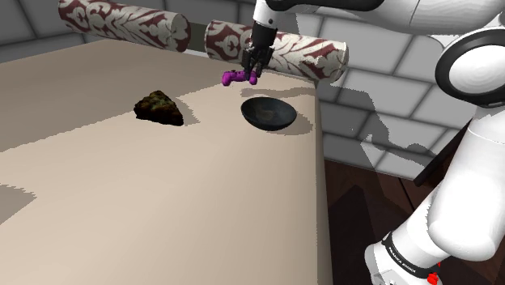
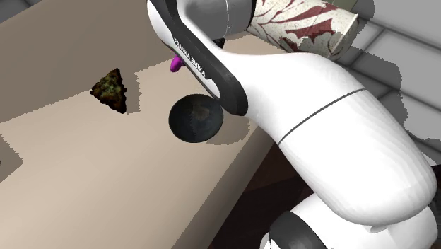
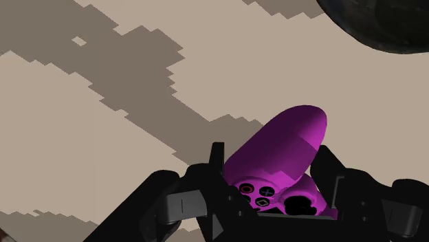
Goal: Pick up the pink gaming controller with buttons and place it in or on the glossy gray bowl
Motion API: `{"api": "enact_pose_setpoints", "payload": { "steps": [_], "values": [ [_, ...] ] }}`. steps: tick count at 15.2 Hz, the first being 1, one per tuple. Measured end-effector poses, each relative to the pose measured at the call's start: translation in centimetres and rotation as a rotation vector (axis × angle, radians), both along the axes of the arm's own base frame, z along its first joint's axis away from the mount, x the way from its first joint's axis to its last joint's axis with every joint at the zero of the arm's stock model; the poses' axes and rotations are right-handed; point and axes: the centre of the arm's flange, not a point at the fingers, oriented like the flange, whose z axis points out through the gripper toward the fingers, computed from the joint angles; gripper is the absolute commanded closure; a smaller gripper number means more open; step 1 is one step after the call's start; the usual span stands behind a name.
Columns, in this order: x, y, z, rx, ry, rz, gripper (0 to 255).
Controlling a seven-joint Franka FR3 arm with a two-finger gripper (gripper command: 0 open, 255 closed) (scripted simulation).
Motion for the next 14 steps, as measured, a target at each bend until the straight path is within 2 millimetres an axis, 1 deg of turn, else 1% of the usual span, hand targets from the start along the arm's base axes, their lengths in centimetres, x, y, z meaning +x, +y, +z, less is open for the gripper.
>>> {"api": "enact_pose_setpoints", "payload": {
  "steps": [11, 12, 14],
  "values": [
    [-0.1, -0.1, 5.8, 0.0, 0.0, 0.0, 255],
    [-0.7, 0.1, 5.9, 0.0, 0.001, 0.0, 255],
    [-2.6, 0.6, 6.3, 0.0, 0.001, 0.0, 255]
  ]
}}
